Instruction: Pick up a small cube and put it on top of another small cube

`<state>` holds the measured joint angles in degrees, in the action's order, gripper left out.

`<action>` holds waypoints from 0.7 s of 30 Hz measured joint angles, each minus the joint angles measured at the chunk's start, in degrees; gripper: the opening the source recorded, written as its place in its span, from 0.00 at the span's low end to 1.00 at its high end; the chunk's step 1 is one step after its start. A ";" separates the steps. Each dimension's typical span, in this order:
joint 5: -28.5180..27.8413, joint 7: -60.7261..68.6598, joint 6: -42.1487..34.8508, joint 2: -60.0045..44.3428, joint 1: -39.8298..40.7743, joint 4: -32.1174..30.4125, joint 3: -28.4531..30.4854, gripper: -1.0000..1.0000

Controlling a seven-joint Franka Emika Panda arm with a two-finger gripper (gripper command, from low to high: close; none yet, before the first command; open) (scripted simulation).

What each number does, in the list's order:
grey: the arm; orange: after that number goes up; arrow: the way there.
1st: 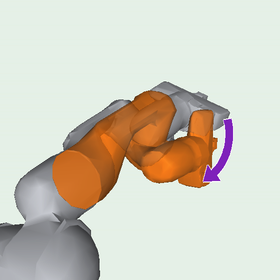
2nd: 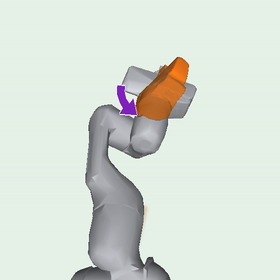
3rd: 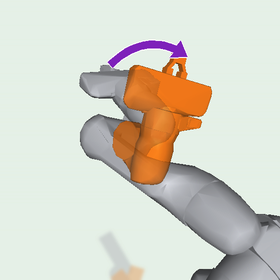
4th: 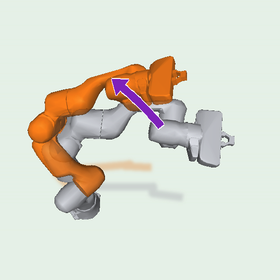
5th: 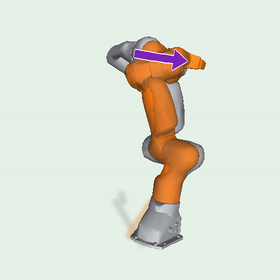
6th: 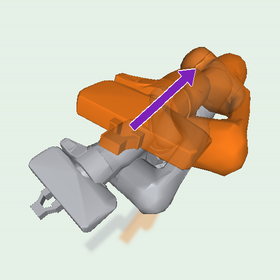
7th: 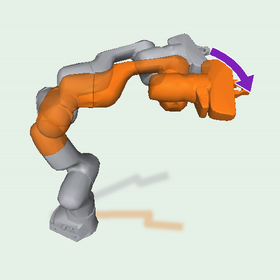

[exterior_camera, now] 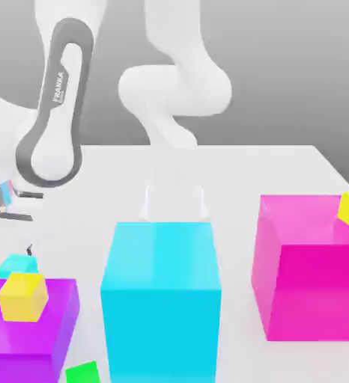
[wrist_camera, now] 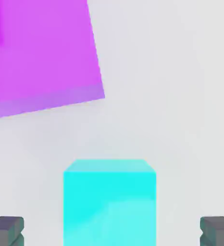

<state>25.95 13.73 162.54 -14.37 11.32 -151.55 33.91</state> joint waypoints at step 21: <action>-4.56 -3.38 -1.22 2.37 -1.07 -0.77 2.03 0.00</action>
<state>21.38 10.35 161.31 -12.00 10.26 -152.33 35.94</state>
